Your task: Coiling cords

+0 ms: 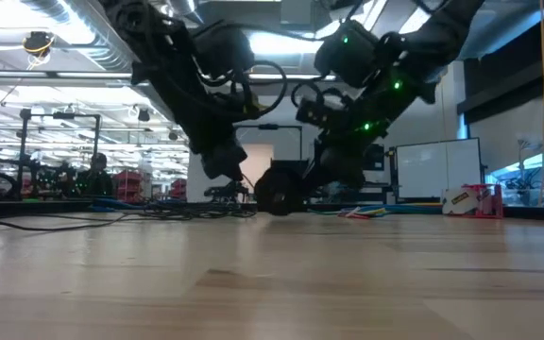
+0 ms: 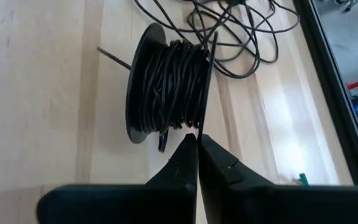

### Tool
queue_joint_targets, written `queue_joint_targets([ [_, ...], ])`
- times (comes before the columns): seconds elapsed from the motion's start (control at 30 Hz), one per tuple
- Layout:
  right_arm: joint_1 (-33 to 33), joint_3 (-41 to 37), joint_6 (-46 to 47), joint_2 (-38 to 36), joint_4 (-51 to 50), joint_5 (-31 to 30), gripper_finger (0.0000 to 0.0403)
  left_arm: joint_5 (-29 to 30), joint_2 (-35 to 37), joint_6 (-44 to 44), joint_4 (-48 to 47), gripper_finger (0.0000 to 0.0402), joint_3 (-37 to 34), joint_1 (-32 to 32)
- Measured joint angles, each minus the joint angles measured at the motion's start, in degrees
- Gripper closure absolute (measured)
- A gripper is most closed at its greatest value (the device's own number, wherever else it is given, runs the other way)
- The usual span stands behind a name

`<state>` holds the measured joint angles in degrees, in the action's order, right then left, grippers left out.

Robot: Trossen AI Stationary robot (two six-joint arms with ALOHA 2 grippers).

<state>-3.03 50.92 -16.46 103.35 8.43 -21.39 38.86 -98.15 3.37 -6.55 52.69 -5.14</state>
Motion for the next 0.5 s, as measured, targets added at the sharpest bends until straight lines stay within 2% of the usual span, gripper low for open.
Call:
queue_joint_targets([
  [0.5,0.0,0.0,-0.95,1.51,3.1,0.09,0.0398,0.23,-0.08,0.93,-0.04,0.0398,0.0,0.76],
])
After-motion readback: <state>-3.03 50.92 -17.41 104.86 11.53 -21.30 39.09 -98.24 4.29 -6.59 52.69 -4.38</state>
